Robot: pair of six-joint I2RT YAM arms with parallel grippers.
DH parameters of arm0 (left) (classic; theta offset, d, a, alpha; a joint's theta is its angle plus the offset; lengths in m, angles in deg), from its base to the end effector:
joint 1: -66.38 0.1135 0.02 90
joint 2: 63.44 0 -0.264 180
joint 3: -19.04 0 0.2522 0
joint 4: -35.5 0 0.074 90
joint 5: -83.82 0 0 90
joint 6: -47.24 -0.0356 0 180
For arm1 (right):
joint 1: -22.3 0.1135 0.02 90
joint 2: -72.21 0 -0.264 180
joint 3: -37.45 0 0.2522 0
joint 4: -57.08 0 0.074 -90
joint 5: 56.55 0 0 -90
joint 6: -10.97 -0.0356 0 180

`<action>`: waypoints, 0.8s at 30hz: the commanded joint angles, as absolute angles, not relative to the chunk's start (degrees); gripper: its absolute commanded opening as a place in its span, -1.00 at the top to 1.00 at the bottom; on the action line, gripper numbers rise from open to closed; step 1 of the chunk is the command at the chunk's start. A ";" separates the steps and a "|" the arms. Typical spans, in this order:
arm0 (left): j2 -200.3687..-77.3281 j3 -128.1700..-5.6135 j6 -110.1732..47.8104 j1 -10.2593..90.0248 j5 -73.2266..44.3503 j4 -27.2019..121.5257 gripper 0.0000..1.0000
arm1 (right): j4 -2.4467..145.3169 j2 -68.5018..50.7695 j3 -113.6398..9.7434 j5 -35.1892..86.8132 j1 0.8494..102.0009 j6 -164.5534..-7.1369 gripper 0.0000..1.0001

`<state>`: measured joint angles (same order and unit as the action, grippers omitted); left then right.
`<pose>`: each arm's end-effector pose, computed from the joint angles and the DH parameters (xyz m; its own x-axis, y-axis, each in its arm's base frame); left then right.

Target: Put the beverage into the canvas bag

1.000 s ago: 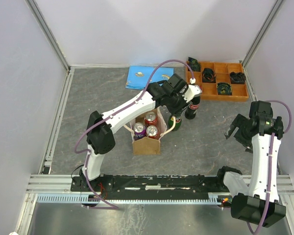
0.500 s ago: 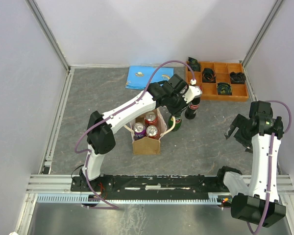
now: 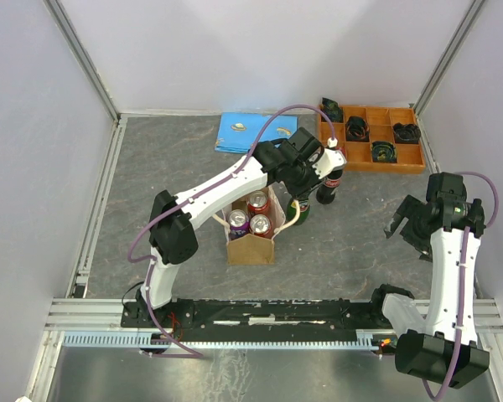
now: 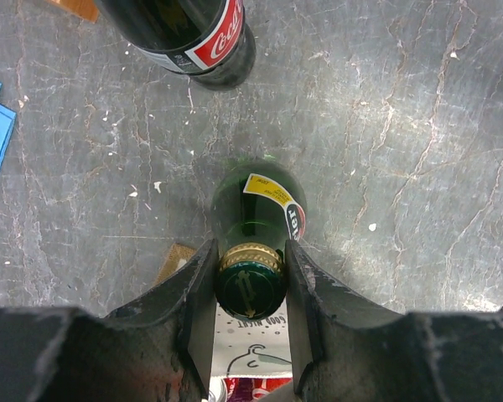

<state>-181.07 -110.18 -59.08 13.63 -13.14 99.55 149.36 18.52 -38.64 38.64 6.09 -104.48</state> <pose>0.2726 -0.3657 0.3114 -0.2260 0.7581 -0.6118 0.9361 0.3429 0.0790 0.1282 -0.0406 0.3196 -0.6818 0.6439 -0.3471 0.6655 0.7430 0.0711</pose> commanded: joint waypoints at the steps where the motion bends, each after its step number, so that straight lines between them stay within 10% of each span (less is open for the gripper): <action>1: -178.95 -114.37 -63.31 13.40 -10.82 95.93 0.95 | 149.32 18.53 -39.23 39.79 5.91 -104.17 -0.98; 24: -179.21 -116.65 -58.48 16.65 -1.26 82.64 0.95 | 149.29 18.38 -39.00 40.13 5.91 -103.79 -0.98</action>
